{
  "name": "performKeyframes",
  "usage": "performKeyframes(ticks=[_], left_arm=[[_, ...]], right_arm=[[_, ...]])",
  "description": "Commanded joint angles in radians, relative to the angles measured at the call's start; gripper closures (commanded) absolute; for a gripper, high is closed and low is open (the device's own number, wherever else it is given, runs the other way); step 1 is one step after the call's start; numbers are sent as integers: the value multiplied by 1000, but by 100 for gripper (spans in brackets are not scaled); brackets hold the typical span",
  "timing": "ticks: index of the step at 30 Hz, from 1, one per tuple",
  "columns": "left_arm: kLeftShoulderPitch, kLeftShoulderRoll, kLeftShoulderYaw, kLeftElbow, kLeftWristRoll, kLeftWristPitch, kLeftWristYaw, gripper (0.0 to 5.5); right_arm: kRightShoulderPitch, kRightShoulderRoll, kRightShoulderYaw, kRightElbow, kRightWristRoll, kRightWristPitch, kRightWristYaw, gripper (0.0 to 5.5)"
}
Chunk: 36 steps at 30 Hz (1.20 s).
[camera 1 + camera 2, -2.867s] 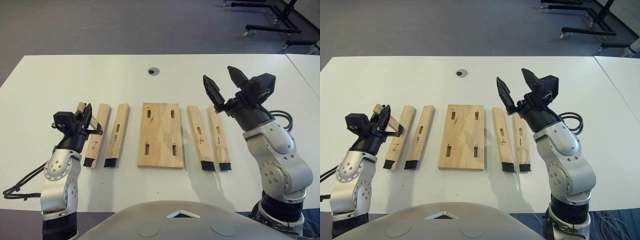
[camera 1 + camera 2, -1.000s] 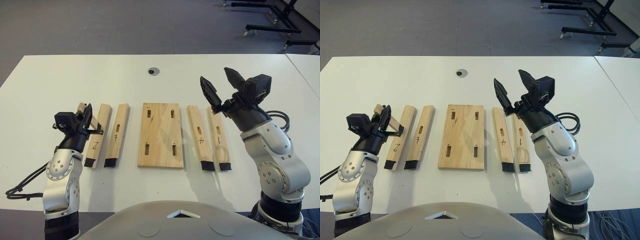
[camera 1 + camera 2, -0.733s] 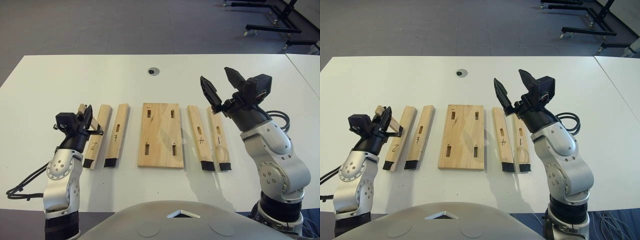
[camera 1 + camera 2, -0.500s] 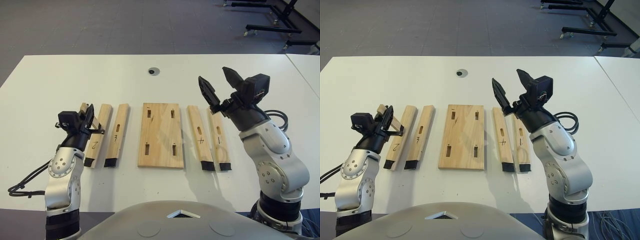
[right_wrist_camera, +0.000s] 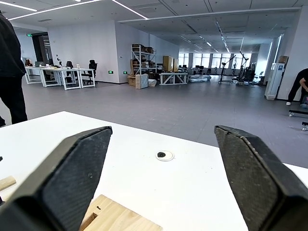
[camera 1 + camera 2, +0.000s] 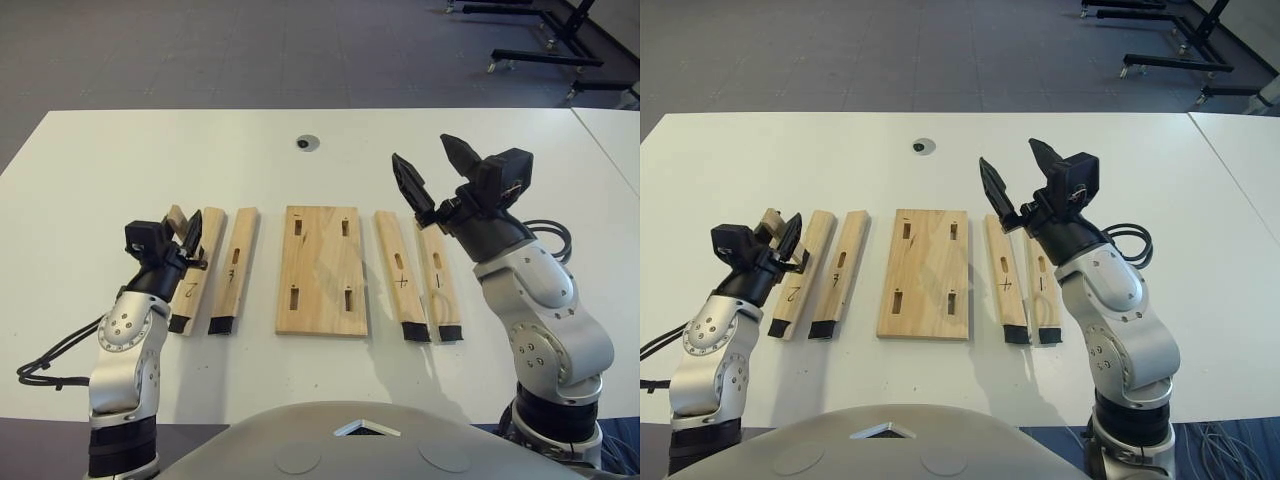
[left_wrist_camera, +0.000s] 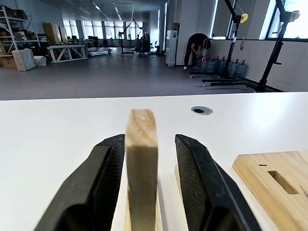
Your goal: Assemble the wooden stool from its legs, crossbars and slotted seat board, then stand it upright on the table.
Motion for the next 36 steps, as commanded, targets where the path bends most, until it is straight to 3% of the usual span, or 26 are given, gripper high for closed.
performKeyframes(ticks=[1,6,11,21,28,33,36], left_arm=[[-51,19,31,-46,-24,-11,-1,369],[-132,27,80,-80,-81,18,16,369],[-211,19,45,-151,-135,87,39,369],[-479,90,81,-63,-115,237,139,369],[-344,56,-7,16,-75,239,104,369],[-244,34,-51,377,32,36,57,369],[-263,30,-15,403,14,-23,54,369]], right_arm=[[4,6,2,-10,-8,-6,0,160],[15,13,8,-9,-8,-17,12,160],[24,19,16,-3,-12,-33,20,160],[-15,29,41,23,-25,-47,25,160],[-17,22,28,31,-37,-50,38,160],[-10,6,-8,26,1,-37,72,160],[-1,-3,-31,14,24,-28,90,160]])
